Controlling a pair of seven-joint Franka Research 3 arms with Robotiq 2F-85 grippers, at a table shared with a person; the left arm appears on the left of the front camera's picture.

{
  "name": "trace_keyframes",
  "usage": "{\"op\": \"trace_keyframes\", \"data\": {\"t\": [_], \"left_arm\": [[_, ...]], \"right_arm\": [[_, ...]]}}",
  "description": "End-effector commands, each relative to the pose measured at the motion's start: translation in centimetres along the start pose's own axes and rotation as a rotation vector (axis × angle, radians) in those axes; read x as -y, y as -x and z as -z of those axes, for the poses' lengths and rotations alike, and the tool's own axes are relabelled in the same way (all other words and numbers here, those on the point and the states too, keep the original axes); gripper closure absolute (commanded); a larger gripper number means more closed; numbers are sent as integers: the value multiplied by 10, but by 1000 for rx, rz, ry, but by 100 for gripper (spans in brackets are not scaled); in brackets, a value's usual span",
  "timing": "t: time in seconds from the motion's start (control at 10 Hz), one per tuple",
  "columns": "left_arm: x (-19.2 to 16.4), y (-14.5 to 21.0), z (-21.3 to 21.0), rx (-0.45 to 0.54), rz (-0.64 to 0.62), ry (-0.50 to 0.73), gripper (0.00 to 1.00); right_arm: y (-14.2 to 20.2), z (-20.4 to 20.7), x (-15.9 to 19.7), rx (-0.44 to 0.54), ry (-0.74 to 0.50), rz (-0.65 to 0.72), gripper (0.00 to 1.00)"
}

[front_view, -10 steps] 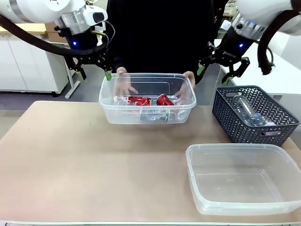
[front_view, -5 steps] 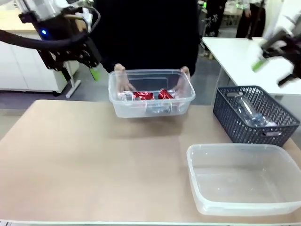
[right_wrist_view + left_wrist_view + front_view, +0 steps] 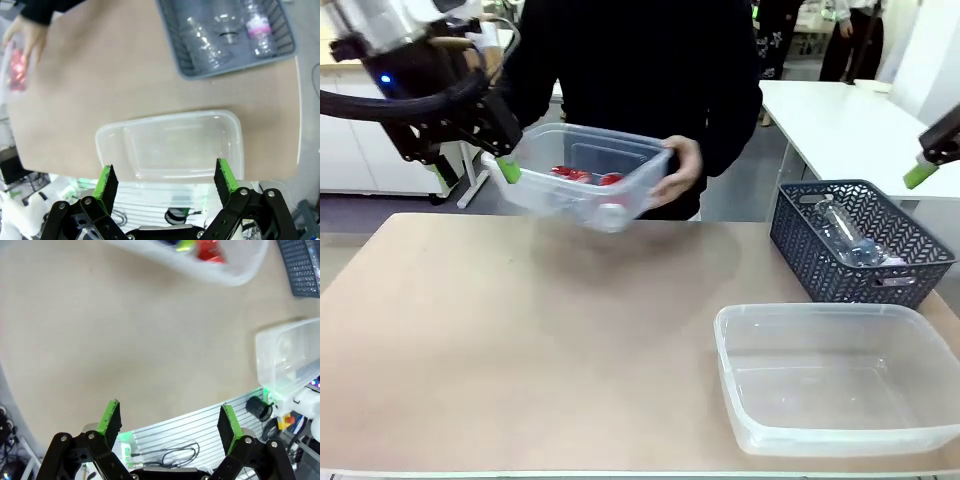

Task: Sort the waste into each basket.
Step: Pick up the Organizing box on the right side of the table and lift it.

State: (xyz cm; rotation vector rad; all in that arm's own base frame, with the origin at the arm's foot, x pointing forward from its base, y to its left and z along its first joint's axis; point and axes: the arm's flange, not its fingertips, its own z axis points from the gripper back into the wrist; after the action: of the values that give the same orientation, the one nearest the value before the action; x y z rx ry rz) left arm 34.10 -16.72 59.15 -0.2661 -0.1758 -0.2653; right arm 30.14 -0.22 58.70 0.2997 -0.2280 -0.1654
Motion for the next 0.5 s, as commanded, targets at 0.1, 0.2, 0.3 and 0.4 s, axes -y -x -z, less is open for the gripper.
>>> {"op": "trace_keyframes", "data": {"t": [0.1,0.2,0.3,0.4], "left_arm": [[57,-21,35,49,-218,39,0],[90,-16,66,-3,-308,77,0],[121,-6,96,-39,-343,50,0],[147,4,114,-109,-321,54,0]], "right_arm": [[11,33,5,3,311,-314,0],[19,50,31,-53,317,-389,0],[27,67,55,-111,337,-385,0],[35,79,69,-131,341,-361,0]]}}
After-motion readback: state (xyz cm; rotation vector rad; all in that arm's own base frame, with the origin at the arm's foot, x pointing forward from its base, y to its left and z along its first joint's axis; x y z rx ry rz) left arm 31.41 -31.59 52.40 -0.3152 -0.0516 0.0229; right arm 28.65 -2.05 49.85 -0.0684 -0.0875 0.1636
